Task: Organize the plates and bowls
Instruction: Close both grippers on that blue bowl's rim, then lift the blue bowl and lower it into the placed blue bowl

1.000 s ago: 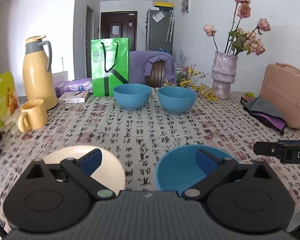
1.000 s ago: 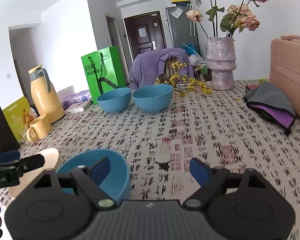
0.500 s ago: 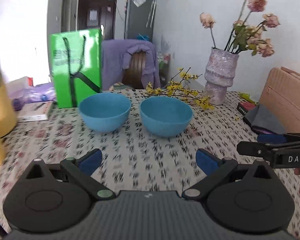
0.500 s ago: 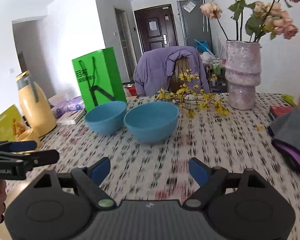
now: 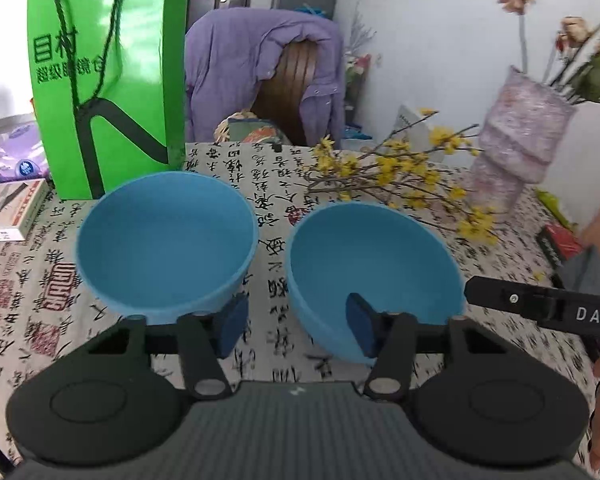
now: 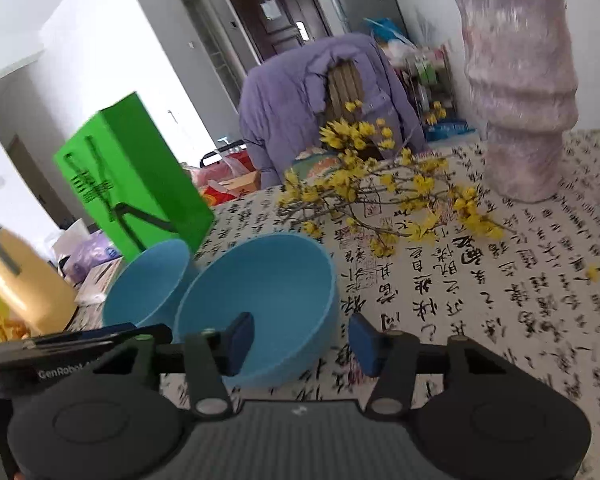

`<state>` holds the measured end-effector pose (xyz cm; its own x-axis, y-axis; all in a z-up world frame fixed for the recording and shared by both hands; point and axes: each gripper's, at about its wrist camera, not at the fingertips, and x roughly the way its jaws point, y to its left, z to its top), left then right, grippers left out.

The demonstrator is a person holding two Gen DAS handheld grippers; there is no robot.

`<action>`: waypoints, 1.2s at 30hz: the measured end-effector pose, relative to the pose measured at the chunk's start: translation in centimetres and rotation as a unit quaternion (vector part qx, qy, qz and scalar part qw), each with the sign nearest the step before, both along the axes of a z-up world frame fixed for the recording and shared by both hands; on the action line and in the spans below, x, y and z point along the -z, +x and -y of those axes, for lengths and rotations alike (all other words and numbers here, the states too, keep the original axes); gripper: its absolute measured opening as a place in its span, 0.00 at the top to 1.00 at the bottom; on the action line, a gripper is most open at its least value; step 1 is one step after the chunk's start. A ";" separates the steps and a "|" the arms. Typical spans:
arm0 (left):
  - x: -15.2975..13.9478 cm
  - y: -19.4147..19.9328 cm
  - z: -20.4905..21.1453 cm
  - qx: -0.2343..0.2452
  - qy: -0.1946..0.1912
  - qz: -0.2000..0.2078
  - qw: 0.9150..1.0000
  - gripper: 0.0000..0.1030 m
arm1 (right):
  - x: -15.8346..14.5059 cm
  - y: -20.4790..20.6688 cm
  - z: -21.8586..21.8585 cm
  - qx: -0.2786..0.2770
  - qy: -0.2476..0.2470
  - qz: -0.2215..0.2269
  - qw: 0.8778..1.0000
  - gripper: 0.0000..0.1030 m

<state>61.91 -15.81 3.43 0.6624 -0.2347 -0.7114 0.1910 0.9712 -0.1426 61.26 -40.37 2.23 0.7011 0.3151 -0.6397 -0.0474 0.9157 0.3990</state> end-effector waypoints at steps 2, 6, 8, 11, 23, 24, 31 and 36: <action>0.5 1.1 0.4 -0.005 -0.005 -0.011 1.000 0.62 | 1.0 1.4 0.0 0.000 0.011 -0.011 1.000 0.65; 1.1 2.6 0.8 -0.021 -0.008 -0.017 1.000 0.66 | 2.4 3.3 -0.1 0.007 0.014 -0.018 1.000 0.73; 1.3 3.0 0.9 -0.027 -0.008 -0.019 0.999 0.72 | 2.8 3.7 -0.1 0.008 0.014 -0.019 1.000 0.74; 1.5 3.2 0.9 -0.031 -0.010 -0.023 0.999 0.86 | 3.2 3.9 0.1 0.013 0.015 -0.021 1.000 0.85; -0.8 0.8 0.4 -0.039 -0.014 -0.019 0.999 0.90 | 1.1 1.7 -0.3 0.018 -0.003 -0.008 1.000 0.91; -1.3 0.2 0.3 -0.038 -0.014 -0.016 0.999 0.90 | 0.7 1.3 -0.4 0.018 -0.005 -0.005 1.000 0.91; -5.2 -5.8 -0.9 -0.037 -0.022 0.005 0.999 0.90 | -3.0 -4.0 -1.4 0.015 -0.006 0.017 1.000 0.92; -7.1 -11.9 -1.6 -0.041 -0.022 0.014 0.999 0.90 | -5.8 -9.7 -2.5 0.013 -0.014 0.038 0.999 0.92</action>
